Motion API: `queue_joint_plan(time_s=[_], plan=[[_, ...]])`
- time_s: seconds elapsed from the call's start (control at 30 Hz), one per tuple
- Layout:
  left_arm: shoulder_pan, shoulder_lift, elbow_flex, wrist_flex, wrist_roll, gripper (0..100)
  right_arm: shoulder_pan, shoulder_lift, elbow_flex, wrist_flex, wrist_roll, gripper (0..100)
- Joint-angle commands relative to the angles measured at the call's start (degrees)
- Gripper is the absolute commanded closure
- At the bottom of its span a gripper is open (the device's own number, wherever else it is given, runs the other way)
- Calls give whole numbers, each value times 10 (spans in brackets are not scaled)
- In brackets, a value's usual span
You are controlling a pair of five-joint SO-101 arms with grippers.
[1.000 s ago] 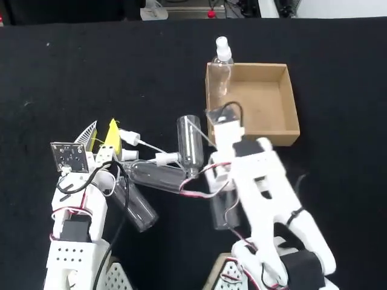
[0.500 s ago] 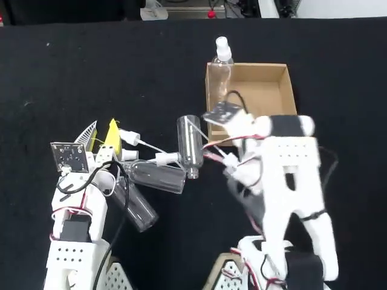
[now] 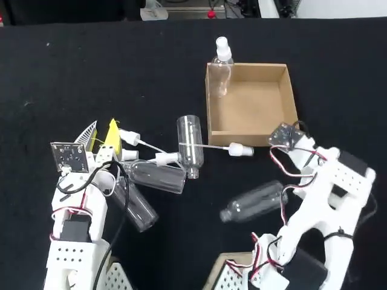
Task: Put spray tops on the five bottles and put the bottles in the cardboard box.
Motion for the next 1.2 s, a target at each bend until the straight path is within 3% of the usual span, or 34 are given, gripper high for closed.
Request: queue_joint_plan(time_s=[0.0,0.07,0.17,0.33,0.47,0.7,1.17], plan=[[7,0,14,1,-5,870,8,-38,-36,30,-95,961],[7,0,14,1,-5,870,-16,-50,-92,112,-128,894],[7,0,14,1,-5,870,-79,-64,-172,245,-103,789],[4,0,14,1,-5,870,-200,-80,-203,368,95,768],[4,-1,14,1,-5,870,-265,-87,-134,364,180,766],[3,-3,14,1,-5,870,-358,-89,-45,357,184,766],[3,-3,14,1,-5,870,-345,-90,103,193,183,694]])
